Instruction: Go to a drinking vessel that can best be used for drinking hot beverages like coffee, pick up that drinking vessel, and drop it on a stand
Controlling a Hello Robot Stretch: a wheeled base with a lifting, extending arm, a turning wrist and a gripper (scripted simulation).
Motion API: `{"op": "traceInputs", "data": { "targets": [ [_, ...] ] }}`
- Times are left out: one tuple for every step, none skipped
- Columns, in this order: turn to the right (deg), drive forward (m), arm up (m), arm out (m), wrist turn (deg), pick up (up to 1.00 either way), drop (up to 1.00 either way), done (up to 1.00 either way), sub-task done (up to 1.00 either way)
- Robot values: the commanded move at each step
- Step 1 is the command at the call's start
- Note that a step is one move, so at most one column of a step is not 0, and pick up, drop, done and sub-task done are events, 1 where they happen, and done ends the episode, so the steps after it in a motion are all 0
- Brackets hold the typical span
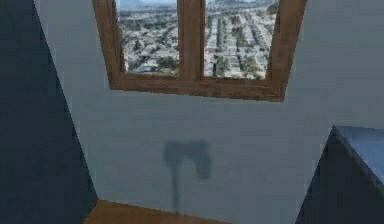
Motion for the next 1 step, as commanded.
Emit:
{"op": "traceInputs", "data": {
  "targets": [
    [-15.0,0.00,0.00,0.00,0.0,0.00,0.00,0.00,0.00]
  ]
}}
